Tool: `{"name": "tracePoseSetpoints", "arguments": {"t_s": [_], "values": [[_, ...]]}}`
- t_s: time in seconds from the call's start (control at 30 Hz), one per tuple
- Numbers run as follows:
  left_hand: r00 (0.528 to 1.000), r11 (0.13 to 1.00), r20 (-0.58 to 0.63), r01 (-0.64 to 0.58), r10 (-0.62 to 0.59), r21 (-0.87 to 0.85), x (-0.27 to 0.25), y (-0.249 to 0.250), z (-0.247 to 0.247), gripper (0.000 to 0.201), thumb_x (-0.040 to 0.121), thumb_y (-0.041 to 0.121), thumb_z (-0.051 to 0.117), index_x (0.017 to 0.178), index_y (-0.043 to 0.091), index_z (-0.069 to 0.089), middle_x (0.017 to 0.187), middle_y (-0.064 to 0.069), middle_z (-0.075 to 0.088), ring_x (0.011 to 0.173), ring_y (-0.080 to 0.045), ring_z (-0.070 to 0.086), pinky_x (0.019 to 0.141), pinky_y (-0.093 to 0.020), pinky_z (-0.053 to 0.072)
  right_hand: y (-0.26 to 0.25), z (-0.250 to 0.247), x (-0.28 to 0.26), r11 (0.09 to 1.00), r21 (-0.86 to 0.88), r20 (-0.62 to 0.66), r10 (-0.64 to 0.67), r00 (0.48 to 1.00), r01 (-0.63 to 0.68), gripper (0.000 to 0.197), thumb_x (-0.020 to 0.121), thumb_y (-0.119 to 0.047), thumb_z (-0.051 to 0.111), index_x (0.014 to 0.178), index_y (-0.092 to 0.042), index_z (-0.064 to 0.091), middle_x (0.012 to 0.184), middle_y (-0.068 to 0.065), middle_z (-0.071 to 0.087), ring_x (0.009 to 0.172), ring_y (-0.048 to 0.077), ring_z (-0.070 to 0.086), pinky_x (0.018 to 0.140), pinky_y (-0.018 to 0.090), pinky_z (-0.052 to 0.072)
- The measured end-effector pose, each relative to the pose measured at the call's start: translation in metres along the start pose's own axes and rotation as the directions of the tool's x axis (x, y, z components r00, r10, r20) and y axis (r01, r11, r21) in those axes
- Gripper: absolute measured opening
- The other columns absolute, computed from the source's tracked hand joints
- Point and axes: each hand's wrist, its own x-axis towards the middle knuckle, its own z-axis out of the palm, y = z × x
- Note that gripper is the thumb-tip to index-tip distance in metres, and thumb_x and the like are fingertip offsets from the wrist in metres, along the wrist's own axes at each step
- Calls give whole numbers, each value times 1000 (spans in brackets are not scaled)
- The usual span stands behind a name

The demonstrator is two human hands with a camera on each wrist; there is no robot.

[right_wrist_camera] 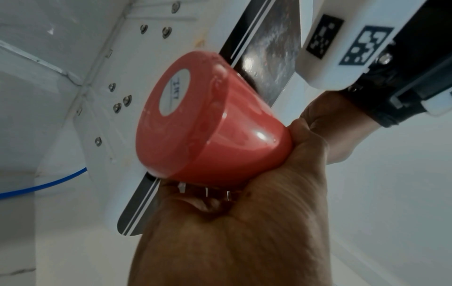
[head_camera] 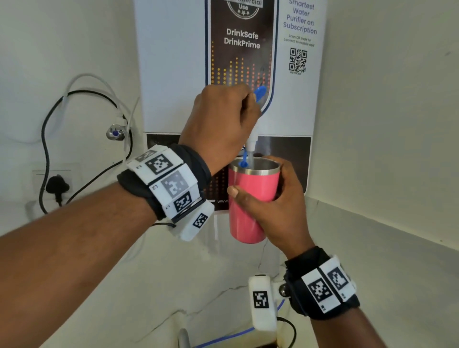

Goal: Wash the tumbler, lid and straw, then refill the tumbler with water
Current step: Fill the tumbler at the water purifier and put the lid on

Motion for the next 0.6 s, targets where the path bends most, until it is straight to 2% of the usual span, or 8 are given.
{"name": "tracePoseSetpoints", "arguments": {"t_s": [0.07, 0.17, 0.23, 0.37, 0.47, 0.6], "values": [[999, 997, -12, 47, -48, -54, 3, 0, 0, 33, 94, 29, 47, 66, 14, 55, 57, 1, 54, 54, -19, 43, 60, -30, 34, 1, 0, -1, 1000, -12, -2, -7, 1000, 7, 74, 65, -32, 101, 126, -31, 57, 115, -11, 71, 100, 13, 74, 75, 32, 65], [991, 990, -17, 130, -131, -58, 5, 0, 0, 40, 96, 28, 47, 64, 7, 56, 53, -2, 45, 53, -19, 37, 58, -31, 28, 2, 0, -1, 999, -44, 0, -16, 1000, 16, 76, 64, -39, 100, 126, -33, 57, 117, -12, 70, 102, 15, 73, 77, 37, 66], [986, 983, 3, 167, -167, -74, 5, 0, -1, 40, 95, 28, 48, 64, 5, 58, 54, -5, 47, 53, -19, 37, 56, -31, 28, 2, 0, -2, 998, -65, 3, -20, 1000, 20, 76, 64, -39, 98, 127, -32, 56, 118, -11, 69, 103, 15, 73, 78, 40, 67], [978, 972, 49, 208, -203, -108, 8, 2, -6, 41, 93, 29, 48, 65, 3, 63, 60, -15, 59, 56, -29, 54, 56, -39, 45, 3, 0, -3, 997, -80, 4, -15, 1000, 15, 76, 67, -31, 101, 128, -31, 56, 118, -12, 69, 103, 15, 73, 77, 41, 67], [976, 971, 65, 214, -209, -101, 9, 2, -8, 41, 92, 30, 47, 69, 2, 66, 63, -14, 63, 59, -28, 60, 62, -41, 51, 4, 0, -3, 997, -73, 3, -4, 1000, 5, 76, 67, -31, 101, 128, -33, 56, 118, -12, 69, 103, 16, 73, 77, 43, 67], [970, 962, 93, 236, -225, -139, 11, 0, -9, 39, 91, 30, 49, 71, 1, 67, 66, -15, 66, 62, -30, 68, 61, -45, 59, 4, 0, -2, 996, -88, 10, -5, 1000, 6, 77, 67, -32, 100, 129, -33, 55, 120, -12, 68, 104, 16, 73, 77, 42, 67]]}}
